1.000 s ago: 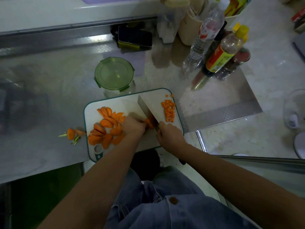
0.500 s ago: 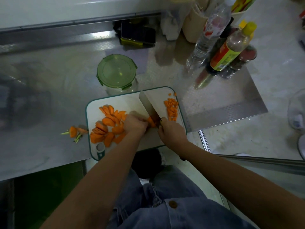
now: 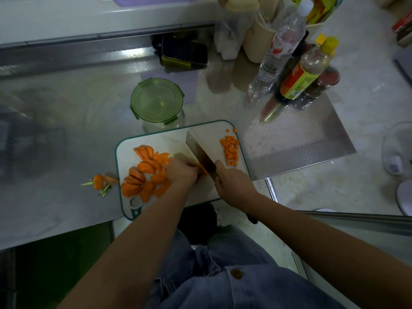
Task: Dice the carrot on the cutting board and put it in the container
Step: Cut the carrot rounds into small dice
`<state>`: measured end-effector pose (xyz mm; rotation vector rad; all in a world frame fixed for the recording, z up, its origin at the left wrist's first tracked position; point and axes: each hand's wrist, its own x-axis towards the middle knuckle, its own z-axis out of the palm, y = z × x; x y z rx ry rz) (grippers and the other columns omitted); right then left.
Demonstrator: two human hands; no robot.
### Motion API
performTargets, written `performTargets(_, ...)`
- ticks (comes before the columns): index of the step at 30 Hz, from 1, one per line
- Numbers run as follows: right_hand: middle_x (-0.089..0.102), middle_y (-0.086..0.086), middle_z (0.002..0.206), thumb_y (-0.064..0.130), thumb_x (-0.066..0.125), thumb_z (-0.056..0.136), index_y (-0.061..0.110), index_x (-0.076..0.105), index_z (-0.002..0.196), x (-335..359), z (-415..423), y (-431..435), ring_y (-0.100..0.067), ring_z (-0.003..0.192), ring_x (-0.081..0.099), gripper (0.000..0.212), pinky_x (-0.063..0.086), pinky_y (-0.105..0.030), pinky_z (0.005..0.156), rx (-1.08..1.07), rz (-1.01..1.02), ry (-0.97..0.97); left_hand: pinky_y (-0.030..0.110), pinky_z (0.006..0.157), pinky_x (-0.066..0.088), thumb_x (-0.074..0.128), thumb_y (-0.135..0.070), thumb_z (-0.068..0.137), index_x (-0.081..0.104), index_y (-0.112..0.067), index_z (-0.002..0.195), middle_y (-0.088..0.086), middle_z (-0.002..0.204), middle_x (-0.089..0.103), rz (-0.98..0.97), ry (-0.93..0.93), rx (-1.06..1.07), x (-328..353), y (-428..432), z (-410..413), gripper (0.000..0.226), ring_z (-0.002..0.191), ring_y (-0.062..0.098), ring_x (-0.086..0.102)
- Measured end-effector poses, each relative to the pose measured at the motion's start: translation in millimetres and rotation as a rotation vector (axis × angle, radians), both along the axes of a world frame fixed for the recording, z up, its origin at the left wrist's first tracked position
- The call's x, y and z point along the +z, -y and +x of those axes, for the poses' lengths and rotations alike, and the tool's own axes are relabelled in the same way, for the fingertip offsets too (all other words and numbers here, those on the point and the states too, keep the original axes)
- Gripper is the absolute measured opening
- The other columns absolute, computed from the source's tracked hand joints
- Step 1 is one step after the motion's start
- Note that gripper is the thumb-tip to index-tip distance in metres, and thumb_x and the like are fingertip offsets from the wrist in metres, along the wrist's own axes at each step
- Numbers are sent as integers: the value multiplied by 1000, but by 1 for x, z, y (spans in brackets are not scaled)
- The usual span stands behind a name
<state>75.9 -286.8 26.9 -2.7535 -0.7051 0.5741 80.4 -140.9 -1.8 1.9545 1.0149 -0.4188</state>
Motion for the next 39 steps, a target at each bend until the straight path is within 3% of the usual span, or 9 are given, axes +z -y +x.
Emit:
performTargets(4, 60, -16, 102, 19, 41, 95, 11, 30, 137, -3, -5, -2, -36, 87, 58, 44, 37, -34, 64, -11, -24, -25, 35, 75, 57, 77, -31, 70, 77, -16, 83, 8, 86, 73, 15, 5, -5, -2, 0, 1, 20, 84, 26, 67)
performTargets(9, 62, -18, 95, 15, 43, 95, 14, 21, 147, -10, -6, -10, -37, 79, 58, 56, 34, -33, 59, -45, 8, -27, 31, 66, 54, 75, -21, 74, 74, -11, 79, 11, 81, 71, 16, 5, -31, -2, -2, 5, 11, 79, 25, 67)
performTargets(19, 62, -20, 95, 25, 43, 96, 9, 36, 131, -19, 5, -6, -40, 81, 59, 39, 42, -40, 62, -112, 82, -19, 23, 49, 40, 71, -18, 76, 73, -7, 75, 8, 71, 67, 41, 9, -85, -1, -2, 2, 11, 59, 17, 56)
performTargets(22, 63, -19, 90, 26, 45, 96, 8, 42, 124, -12, 9, -2, -40, 78, 60, 34, 41, -39, 59, -107, 170, 6, 24, 53, 39, 73, -22, 77, 75, -10, 80, 7, 79, 70, 81, 23, -149, -1, -2, 1, 13, 63, 15, 55)
performTargets(25, 65, -19, 89, 25, 47, 96, 9, 40, 135, -2, 15, 6, -39, 78, 60, 43, 42, -39, 61, -182, 268, 53, 25, 58, 39, 73, -30, 79, 71, -15, 75, 7, 80, 70, 145, 38, -238, 1, -3, -1, 15, 71, 19, 60)
performTargets(29, 64, -15, 84, 22, 48, 96, 10, 34, 143, 3, 26, 17, -32, 76, 59, 50, 40, -33, 61, -275, 331, 2, 28, 67, 41, 66, -21, 81, 65, -14, 87, 9, 86, 67, 238, 268, -437, 5, -15, -2, 9, 84, 26, 62)
performTargets(32, 64, -16, 88, 21, 49, 95, 9, 36, 142, 0, 27, 25, -33, 78, 60, 50, 45, -36, 66, -313, 317, -18, 36, 79, 42, 68, -13, 73, 60, -10, 104, 14, 104, 57, 370, 458, -736, 1, -23, 3, 32, 96, 31, 53)
performTargets(35, 65, -16, 87, 22, 50, 94, 9, 37, 141, -4, 23, 28, -34, 76, 60, 51, 50, -39, 66, -319, 288, -26, 38, 86, 42, 74, -13, 65, 58, -11, 120, 14, 118, 54, 477, 476, -1101, -2, -22, 13, 57, 106, 34, 51)
performTargets(39, 65, -17, 86, 26, 49, 95, 9, 39, 137, -4, 18, 30, -35, 76, 61, 47, 52, -44, 69, -303, 241, -36, 38, 88, 38, 61, -14, 79, 60, -12, 115, 12, 115, 52, 555, 396, -1229, 4, -15, 19, 36, 109, 31, 47)
